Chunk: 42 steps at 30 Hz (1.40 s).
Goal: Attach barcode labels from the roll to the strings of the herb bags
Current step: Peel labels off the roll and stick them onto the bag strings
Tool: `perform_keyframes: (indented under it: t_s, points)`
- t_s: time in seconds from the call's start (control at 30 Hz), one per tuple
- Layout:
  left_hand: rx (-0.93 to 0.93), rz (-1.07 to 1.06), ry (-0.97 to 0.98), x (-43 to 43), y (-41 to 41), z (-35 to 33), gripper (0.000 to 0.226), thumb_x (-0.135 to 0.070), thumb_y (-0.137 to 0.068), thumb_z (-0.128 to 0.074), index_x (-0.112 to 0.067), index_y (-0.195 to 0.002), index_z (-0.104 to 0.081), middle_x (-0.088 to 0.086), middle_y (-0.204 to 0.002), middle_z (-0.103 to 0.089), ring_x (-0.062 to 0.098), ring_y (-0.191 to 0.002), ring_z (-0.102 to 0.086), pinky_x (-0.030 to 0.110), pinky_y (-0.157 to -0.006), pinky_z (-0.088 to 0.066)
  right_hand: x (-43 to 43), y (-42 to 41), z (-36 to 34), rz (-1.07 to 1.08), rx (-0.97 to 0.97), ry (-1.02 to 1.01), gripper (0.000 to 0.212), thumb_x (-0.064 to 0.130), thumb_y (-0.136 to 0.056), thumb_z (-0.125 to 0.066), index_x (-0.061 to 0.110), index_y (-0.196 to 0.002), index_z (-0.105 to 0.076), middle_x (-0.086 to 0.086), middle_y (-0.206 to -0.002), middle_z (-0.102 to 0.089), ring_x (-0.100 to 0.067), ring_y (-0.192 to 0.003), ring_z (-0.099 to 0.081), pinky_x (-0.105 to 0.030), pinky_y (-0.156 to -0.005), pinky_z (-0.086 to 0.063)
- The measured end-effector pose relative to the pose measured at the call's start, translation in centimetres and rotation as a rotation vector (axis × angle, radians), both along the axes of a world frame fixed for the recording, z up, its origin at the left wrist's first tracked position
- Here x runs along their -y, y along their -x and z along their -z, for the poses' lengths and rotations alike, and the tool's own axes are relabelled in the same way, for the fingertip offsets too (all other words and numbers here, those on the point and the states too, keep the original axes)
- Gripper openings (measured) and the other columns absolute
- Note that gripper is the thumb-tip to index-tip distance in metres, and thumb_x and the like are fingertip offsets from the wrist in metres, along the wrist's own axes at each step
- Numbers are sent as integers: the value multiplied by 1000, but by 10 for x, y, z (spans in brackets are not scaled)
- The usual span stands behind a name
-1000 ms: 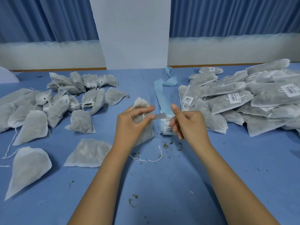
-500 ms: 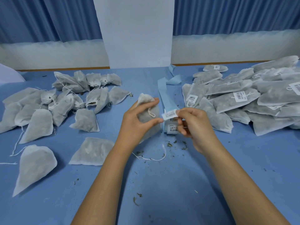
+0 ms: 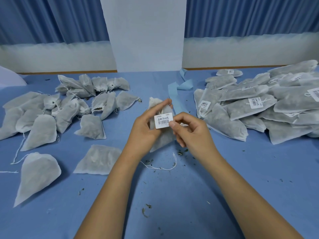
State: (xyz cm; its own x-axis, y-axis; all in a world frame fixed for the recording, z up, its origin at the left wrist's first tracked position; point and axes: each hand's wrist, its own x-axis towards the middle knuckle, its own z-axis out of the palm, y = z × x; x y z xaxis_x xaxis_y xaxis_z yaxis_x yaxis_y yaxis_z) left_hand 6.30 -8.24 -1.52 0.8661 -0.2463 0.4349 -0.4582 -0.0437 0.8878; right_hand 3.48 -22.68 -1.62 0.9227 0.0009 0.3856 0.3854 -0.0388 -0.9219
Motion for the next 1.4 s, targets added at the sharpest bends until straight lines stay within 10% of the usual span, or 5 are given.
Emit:
perform_keyframes:
  t_s: [0.37, 0.67, 0.97, 1.17, 1.4]
  points:
    - [5, 153, -41, 1, 2, 2, 70, 6, -82, -69, -32, -137, -49, -18, -137, -56, 3, -129, -50, 22, -104, -42, 1, -5, 6, 201, -41, 75, 19, 16, -86, -69, 15, -68, -61, 9, -54, -53, -4, -43, -44, -16, -48, -33]
    - [19, 79, 36, 3, 3, 1, 45, 3, -96, -51, -27, -130, -56, -10, -134, -60, 9, -130, -51, 42, -112, -38, 5, -6, 10, 531, -7, 349, 36, 48, -70, -77, 17, -61, -60, 12, -47, -49, -7, -48, -44, -23, -52, -37]
    - [130, 139, -2, 7, 4, 1, 48, -12, -94, -58, -34, -136, -49, -8, -137, -58, 13, -131, -50, 37, -108, -41, 2, -3, -2, 194, -23, -90, 10, 9, -79, -75, 15, -83, -67, 3, -77, -68, -9, -74, -62, -22, -72, -51]
    - [-132, -107, 187, 15, -3, -5, 54, -11, -89, -67, -27, -136, -47, 22, -87, -64, 12, -76, -60, 21, -71, -49, 8, -2, -7, 213, -52, -196, 8, 10, -81, -72, 14, -75, -70, 6, -71, -70, -6, -69, -64, -19, -68, -51]
    - [-169, -164, 229, 42, 4, -14, 41, -13, -91, -66, -22, -127, -50, -1, -64, -60, 7, -58, -58, 20, -61, -48, 27, 15, -19, 137, -138, -198, 13, 0, -80, -71, 13, -80, -69, 5, -71, -73, -6, -68, -67, -17, -64, -53]
